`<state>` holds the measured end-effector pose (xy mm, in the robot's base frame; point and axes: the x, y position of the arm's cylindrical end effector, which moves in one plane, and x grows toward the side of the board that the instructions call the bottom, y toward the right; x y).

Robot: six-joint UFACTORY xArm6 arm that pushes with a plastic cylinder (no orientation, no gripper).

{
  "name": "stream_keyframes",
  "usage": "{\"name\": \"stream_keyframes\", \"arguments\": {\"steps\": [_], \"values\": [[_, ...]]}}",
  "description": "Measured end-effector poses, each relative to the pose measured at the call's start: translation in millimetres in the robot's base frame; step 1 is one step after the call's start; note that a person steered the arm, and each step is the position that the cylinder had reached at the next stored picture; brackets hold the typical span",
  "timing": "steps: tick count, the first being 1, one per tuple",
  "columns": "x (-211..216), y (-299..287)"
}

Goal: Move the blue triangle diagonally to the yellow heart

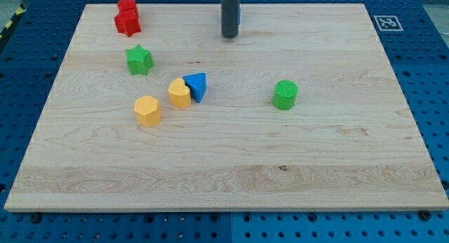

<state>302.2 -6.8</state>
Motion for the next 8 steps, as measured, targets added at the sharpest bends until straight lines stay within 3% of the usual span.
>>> {"name": "stream_keyframes", "arguments": {"steps": [2,5,8], "values": [[73,-104],[115,-105],[136,-51]]}}
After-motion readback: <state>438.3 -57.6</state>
